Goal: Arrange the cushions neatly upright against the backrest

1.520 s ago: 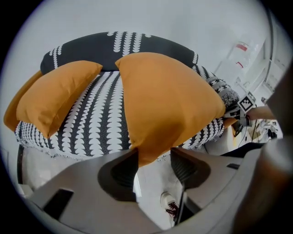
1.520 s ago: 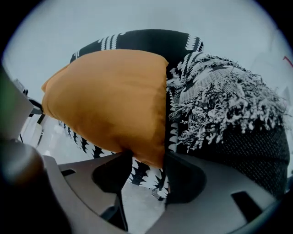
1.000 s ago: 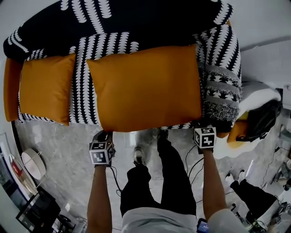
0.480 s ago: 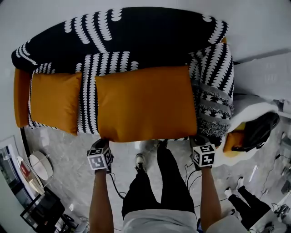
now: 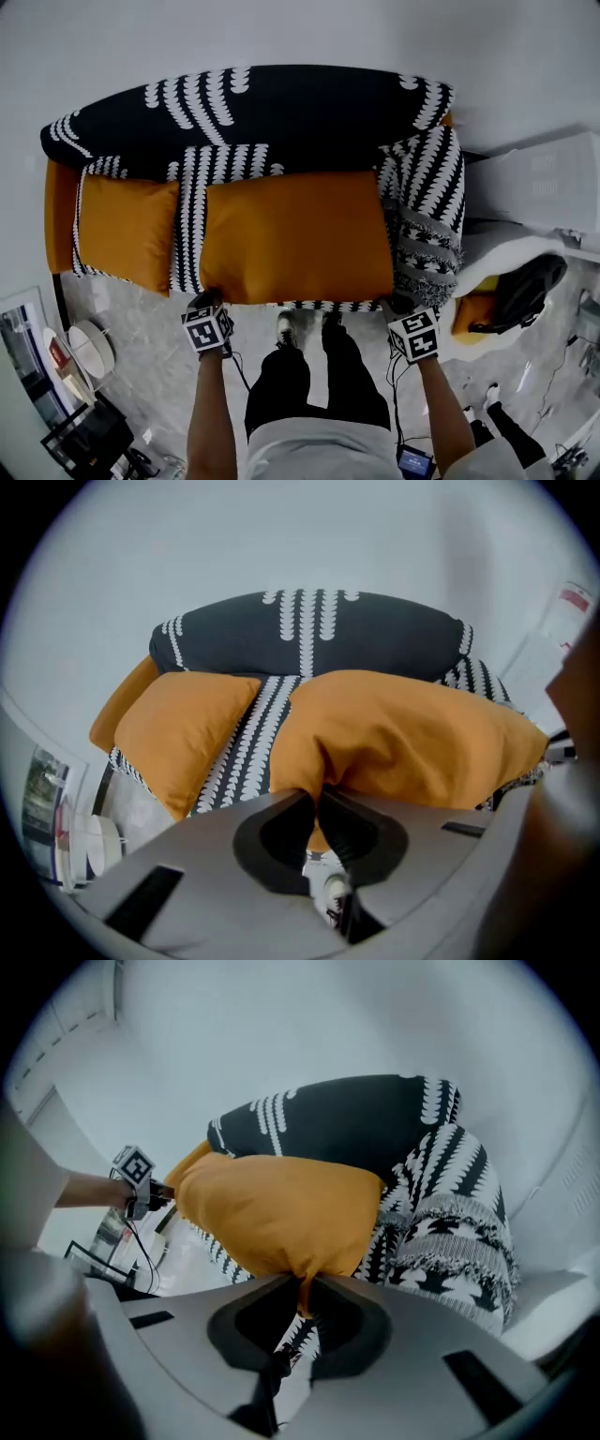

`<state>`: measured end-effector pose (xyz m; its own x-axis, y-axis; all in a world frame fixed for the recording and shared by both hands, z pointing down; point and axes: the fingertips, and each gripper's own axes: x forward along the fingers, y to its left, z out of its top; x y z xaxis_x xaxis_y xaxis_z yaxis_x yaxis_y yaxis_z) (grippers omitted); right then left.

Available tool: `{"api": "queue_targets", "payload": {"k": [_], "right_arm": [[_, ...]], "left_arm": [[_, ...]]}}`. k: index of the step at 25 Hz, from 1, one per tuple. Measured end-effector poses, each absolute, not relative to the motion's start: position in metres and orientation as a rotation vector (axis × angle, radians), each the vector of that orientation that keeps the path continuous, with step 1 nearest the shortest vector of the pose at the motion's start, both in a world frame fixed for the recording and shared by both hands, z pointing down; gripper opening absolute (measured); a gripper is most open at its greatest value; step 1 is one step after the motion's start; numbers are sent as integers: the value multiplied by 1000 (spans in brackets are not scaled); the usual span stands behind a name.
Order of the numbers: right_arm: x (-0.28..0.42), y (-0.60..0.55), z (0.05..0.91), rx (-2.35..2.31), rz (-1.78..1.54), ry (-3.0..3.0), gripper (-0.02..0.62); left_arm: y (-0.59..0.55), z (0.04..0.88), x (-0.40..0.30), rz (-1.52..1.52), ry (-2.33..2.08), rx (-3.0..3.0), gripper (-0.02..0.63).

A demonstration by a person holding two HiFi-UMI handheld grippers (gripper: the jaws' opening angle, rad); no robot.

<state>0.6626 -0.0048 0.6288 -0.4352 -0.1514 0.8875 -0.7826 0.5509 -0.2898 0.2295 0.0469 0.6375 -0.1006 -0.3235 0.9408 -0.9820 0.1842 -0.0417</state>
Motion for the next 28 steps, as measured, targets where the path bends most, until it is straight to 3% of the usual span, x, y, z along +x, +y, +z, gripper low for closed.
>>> {"api": "queue_targets", "payload": {"k": [7, 28], "right_arm": [[645, -44, 586, 929, 932, -1925, 43], [605, -194, 515, 1160, 867, -1955, 43]], "left_arm": [[6, 601, 212, 776, -1656, 1316, 28], [-179, 547, 170, 773, -1584, 1624, 29]]}}
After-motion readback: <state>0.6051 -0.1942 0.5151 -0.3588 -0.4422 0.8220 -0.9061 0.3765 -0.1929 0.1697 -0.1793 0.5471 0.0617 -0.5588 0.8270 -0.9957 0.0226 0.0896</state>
